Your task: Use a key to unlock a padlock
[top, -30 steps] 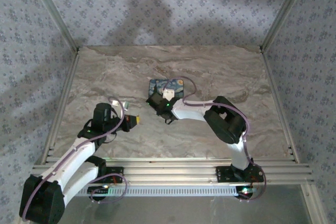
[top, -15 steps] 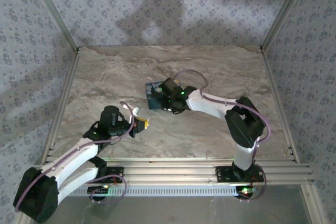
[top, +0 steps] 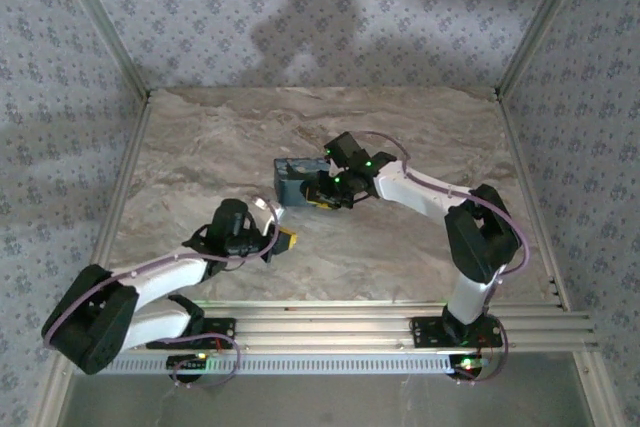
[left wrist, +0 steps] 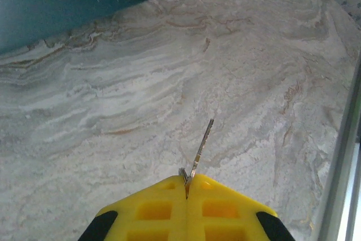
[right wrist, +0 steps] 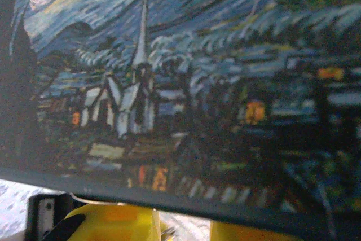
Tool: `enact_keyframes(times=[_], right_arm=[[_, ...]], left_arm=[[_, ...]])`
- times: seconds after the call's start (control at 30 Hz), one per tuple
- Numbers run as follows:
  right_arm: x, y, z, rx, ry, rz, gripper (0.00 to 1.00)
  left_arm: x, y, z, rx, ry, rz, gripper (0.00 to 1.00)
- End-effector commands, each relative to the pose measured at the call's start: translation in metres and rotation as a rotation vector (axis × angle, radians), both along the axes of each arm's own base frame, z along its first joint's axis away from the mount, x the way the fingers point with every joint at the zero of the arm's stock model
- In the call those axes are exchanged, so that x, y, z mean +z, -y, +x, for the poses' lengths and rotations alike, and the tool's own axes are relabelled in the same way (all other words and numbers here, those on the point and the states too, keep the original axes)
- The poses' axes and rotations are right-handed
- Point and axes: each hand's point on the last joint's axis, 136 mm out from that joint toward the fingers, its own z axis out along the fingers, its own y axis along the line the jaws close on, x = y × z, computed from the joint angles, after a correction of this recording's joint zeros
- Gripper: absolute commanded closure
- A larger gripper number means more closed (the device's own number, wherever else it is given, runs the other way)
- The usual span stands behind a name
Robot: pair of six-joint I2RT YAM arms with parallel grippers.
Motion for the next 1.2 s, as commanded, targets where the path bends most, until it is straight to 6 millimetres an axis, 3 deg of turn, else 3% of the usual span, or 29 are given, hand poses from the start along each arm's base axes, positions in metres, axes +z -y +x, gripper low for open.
enact_keyframes(times=[0.0,0.4,1.17], right_arm=[[0.031,-0.008,-0.013,0.071,-0.022,0.132,1.00],[0.036,0.000,-0.014,0.039,-0.061,0.169,1.00],[0.034,0.002,-0.010,-0.008,-0.052,0.163,1.00]], left_arm=[[0.030,0.017,0.021,-0.023,0.122,-0.053,1.00],[0.031,0.025,0.042,0.000,0.132,-0.066,1.00],[0.030,0.025,0.063,0.105,0.119,-0.110,1.00]])
